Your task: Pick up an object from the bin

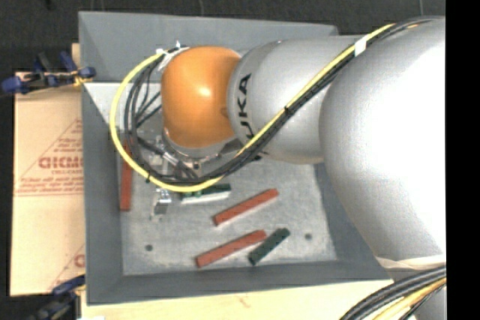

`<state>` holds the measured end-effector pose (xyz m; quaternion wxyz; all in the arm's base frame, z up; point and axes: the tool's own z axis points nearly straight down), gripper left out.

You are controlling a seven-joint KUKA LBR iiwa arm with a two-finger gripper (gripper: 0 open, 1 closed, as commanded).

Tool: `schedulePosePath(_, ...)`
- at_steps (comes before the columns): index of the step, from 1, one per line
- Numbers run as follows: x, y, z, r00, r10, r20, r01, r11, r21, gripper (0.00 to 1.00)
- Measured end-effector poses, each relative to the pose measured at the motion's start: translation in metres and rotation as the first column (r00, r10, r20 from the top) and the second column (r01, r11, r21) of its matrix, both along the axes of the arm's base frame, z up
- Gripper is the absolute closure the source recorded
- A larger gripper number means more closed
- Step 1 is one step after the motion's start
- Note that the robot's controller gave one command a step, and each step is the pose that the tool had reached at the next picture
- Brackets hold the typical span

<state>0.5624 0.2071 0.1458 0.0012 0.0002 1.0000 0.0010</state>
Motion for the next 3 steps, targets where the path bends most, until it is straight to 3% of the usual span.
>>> schedulePosePath(1, 0.012, -0.044, -0.034, 1.0, 0.009, 0.006, -0.009, 1.0, 0.002, 0.0)
schedulePosePath(2, 0.012, -0.044, -0.034, 1.0, 0.009, 0.006, -0.009, 1.0, 0.002, 0.0)
schedulePosePath(3, 0.032, -0.11, -0.065, 1.0, -0.015, 0.005, 0.015, 1.0, 0.003, 0.0)
